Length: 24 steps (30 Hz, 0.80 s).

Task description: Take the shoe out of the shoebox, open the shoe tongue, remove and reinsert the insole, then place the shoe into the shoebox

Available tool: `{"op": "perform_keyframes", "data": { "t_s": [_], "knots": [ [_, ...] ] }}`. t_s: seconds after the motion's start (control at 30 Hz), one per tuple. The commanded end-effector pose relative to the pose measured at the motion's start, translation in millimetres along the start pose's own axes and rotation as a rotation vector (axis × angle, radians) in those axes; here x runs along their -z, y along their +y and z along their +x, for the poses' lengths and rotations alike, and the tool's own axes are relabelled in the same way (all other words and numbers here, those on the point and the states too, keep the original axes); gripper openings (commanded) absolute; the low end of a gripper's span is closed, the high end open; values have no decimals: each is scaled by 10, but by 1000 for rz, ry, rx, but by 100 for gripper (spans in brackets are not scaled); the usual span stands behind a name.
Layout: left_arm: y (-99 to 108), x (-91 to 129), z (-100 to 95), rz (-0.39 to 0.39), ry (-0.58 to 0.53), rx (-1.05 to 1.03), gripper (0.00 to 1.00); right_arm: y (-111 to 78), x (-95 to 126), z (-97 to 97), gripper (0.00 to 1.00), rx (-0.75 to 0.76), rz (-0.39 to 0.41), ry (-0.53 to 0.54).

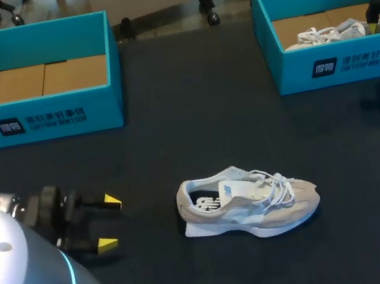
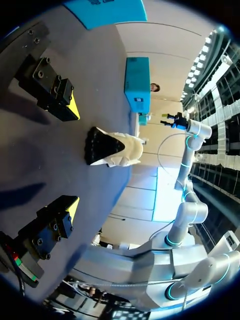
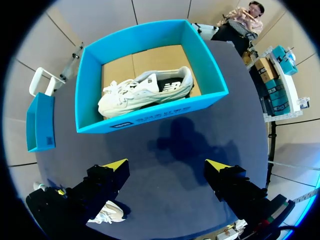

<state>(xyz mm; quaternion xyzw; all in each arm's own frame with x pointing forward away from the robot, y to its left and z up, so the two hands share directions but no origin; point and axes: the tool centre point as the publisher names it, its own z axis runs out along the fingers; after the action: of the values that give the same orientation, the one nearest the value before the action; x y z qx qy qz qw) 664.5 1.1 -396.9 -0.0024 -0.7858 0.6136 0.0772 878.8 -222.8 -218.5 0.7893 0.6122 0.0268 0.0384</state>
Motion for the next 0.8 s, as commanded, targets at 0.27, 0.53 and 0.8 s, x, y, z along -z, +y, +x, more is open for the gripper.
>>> {"op": "perform_keyframes", "data": {
  "t_s": [0.27, 0.53, 0.8],
  "knots": [
    [-69, -227, 49, -8, -36, -24, 100, -2, -3, 3, 100, -1, -1, -1],
    [-171, -437, 64, 9, -55, -24, 100, -2, -3, 3, 100, -1, -1, -1],
    [-201, -485, 53, 13, -59, -6, 100, -2, -3, 3, 100, -1, -1, -1]
  ]
}}
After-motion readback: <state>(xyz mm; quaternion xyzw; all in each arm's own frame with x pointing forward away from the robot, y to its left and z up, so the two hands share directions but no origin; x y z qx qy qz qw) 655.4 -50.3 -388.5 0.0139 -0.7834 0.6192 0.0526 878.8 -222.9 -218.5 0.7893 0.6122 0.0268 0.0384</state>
